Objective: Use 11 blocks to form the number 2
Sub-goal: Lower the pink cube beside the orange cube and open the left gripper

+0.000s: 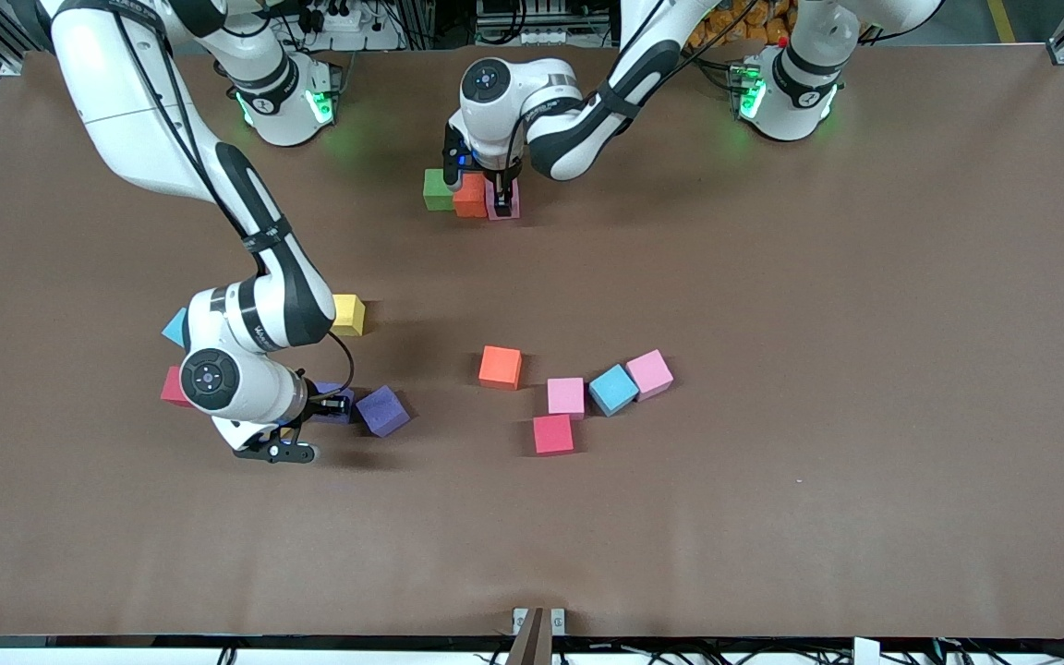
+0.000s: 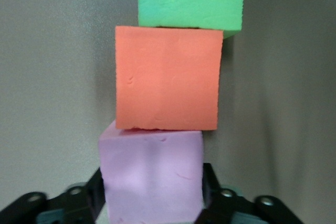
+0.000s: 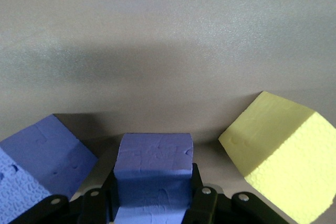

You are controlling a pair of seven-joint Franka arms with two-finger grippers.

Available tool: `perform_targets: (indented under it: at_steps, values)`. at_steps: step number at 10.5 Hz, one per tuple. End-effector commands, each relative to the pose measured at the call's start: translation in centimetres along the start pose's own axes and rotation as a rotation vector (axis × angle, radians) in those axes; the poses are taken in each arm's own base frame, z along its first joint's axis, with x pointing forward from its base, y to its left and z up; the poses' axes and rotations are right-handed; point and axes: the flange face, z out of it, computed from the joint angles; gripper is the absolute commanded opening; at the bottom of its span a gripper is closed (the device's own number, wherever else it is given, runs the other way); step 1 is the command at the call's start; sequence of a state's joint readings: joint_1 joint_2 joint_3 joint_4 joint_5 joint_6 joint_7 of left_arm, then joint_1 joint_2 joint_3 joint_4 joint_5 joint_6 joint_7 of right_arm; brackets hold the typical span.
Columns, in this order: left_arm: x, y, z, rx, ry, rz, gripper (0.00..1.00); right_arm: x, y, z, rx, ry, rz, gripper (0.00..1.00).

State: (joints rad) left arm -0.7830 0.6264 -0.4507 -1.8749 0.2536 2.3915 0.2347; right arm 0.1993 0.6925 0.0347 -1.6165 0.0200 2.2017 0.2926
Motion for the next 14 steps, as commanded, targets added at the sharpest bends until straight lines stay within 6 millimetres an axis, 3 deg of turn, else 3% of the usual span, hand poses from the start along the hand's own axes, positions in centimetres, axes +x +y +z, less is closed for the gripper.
perform_targets:
  at_steps: [1,6,7,8,11,14]
  values:
    - [0.3,0.2,-0.1,0.034,-0.006,0.019,1.0,0.0,0.4,0.0,0.0,0.003,-0.016,0.0]
    - [0.6,1.4,0.1,0.067,-0.024,0.078,1.0,0.1,0.2,-2.1,0.005,0.021,-0.002,0.0]
    - [0.5,1.5,-0.1,0.067,-0.042,0.077,1.0,-0.2,0.2,-3.5,0.004,0.012,-0.001,0.0]
    - [0.3,1.6,-0.7,0.072,-0.056,0.08,1.0,-0.3,0.3,-4.7,0.007,0.011,0.002,0.0]
    - [0.0,1.6,-2.6,0.087,-0.089,0.082,1.0,-0.7,-0.7,-5.9,0.009,0.019,-0.004,0.0]
    - [-0.4,1.3,-4.8,0.104,-0.101,0.077,1.0,-1.9,-2.9,-7.5,0.008,0.016,-0.007,0.0]
